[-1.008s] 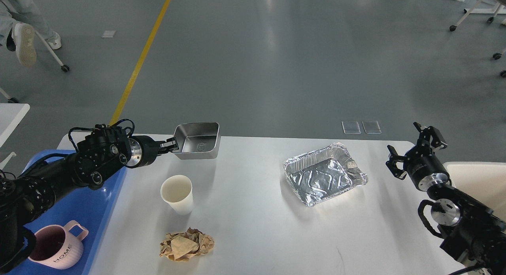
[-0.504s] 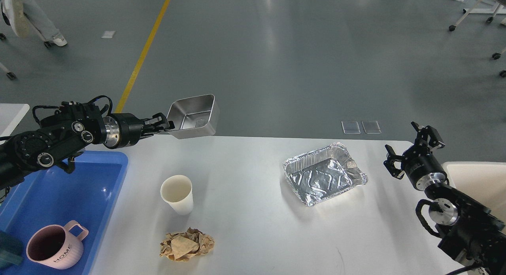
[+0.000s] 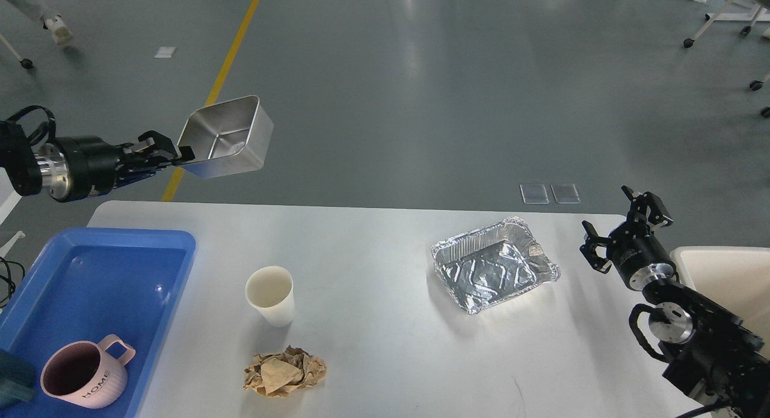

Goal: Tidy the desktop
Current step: 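Lift the steel box with the left gripper toward the blue tray, then lower the steel box into the blue tray and release it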

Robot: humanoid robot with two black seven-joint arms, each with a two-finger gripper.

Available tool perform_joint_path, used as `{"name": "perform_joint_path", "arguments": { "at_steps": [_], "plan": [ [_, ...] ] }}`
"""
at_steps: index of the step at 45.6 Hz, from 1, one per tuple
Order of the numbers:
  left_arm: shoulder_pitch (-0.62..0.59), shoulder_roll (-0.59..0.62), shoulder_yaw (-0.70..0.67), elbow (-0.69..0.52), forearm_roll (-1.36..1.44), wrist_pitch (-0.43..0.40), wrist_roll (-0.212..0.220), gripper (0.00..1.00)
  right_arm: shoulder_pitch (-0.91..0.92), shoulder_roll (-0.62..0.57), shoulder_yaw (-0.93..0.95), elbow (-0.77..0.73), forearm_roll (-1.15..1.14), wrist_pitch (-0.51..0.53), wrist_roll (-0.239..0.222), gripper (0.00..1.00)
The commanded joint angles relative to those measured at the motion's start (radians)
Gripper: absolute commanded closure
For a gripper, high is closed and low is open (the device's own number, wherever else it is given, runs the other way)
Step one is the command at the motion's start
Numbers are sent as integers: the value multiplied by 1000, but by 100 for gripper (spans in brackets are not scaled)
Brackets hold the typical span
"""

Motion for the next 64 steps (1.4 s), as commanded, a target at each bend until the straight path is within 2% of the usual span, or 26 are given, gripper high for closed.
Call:
{"name": "perform_joint_path", "arguments": {
  "at_steps": [1,10,17,22,27,37,49,56,64],
  "plan": [
    [-1,87,-52,-15,-9,-43,1,92,4,2,0,0,-1,0,0,0],
    [0,199,-144,-15,-11,-123,2,92,7,2,0,0,1,0,0,0],
    [16,258,-147,-9,-14,-126,5,92,7,2,2,0,1,0,0,0],
    [77,279,-143,2,-31,-102,7,92,7,2,2,0,1,0,0,0],
    [163,294,-143,3,-37,-39,-1,92,7,2,2,0,1,0,0,0],
    [310,313,-143,5,-37,0,-42,92,4,0,2,0,-1,0,0,0],
    [471,301,-136,26,-34,90,-35,92,-1,0,2,-2,1,0,0,0],
    [552,265,-136,95,-34,144,-32,92,-4,0,0,-2,1,0,0,0],
    [560,150,-136,252,-35,169,-19,92,-11,-1,0,-2,1,2,0,0]
  ]
}}
